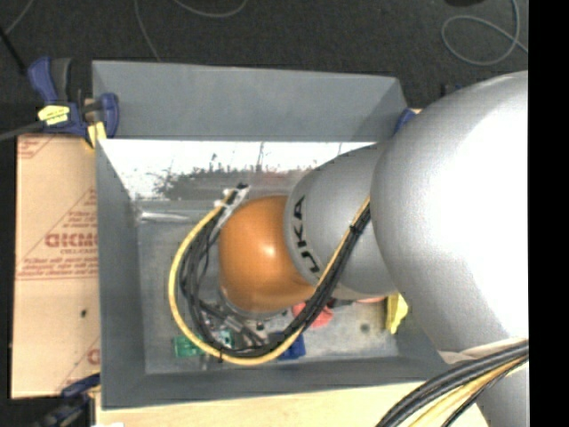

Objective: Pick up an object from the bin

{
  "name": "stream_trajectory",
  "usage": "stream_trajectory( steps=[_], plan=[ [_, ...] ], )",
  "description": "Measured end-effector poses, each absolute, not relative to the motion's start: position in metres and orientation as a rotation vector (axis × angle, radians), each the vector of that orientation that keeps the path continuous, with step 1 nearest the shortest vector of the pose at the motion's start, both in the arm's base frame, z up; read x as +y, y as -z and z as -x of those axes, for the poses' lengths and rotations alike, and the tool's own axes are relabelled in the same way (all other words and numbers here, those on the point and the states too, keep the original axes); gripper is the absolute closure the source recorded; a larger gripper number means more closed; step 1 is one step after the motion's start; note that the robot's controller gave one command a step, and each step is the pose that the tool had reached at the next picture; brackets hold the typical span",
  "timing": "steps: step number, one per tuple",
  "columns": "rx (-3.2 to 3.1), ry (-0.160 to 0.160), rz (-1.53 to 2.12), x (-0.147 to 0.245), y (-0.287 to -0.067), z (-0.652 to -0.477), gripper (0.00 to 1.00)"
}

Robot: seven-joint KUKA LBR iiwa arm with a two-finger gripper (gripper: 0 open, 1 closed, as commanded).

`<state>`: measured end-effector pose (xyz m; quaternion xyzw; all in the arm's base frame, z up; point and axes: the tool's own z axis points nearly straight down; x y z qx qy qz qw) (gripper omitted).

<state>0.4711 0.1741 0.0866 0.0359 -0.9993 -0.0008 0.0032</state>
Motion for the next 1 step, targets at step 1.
stream_trajectory(
  steps=[1],
  plan=[
    [-3.137, 0.004, -0.11, 0.1741, -0.1058, -0.472, 1.0]
  ],
)
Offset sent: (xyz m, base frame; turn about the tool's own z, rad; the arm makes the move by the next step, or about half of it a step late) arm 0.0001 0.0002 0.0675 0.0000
